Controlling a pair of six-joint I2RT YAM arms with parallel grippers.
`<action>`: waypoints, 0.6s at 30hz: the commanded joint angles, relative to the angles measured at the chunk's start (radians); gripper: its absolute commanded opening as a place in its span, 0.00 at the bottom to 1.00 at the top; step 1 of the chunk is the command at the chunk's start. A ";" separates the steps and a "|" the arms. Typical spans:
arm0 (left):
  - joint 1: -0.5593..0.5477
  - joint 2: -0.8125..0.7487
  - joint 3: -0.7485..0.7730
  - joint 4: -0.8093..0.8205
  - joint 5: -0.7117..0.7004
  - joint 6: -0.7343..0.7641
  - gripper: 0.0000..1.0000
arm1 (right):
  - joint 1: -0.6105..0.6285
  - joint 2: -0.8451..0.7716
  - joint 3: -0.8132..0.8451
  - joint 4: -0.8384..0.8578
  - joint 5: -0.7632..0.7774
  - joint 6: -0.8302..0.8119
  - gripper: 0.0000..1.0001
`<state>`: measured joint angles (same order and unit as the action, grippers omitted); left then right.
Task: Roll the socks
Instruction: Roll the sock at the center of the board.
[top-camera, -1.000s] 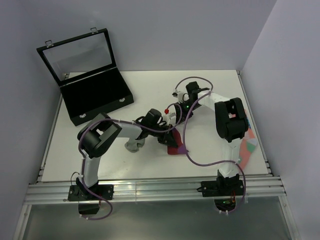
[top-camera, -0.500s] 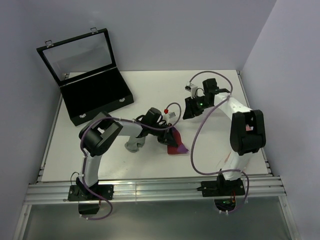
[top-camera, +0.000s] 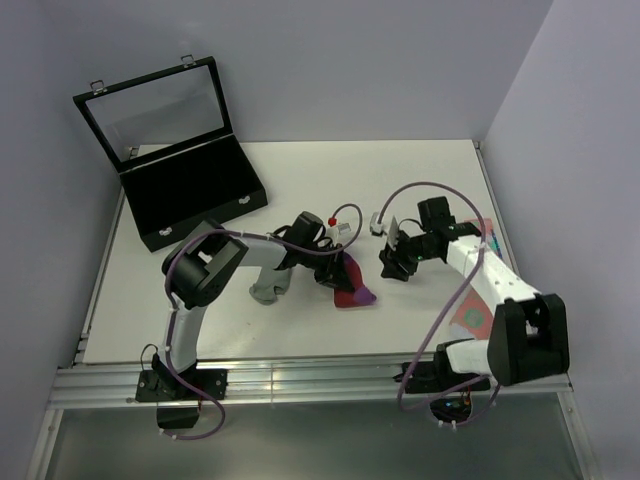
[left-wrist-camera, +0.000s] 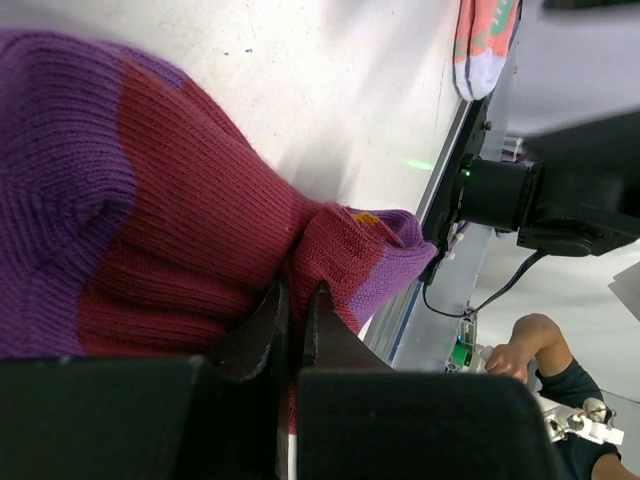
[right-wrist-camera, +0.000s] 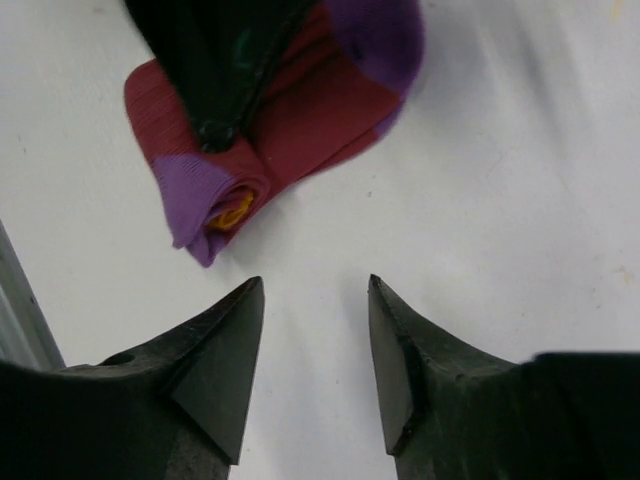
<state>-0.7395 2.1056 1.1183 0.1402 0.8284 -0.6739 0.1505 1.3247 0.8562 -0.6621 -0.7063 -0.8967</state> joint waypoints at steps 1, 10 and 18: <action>0.017 0.189 -0.117 -0.415 -0.367 0.201 0.00 | 0.040 -0.128 -0.068 0.067 0.008 -0.174 0.55; 0.029 0.197 -0.101 -0.441 -0.368 0.215 0.00 | 0.239 -0.245 -0.193 0.107 0.090 -0.226 0.60; 0.031 0.202 -0.101 -0.444 -0.364 0.217 0.00 | 0.431 -0.317 -0.305 0.234 0.220 -0.182 0.62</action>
<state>-0.7162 2.1181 1.1351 0.0723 0.8692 -0.6655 0.5423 1.0348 0.5655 -0.5220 -0.5518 -1.0901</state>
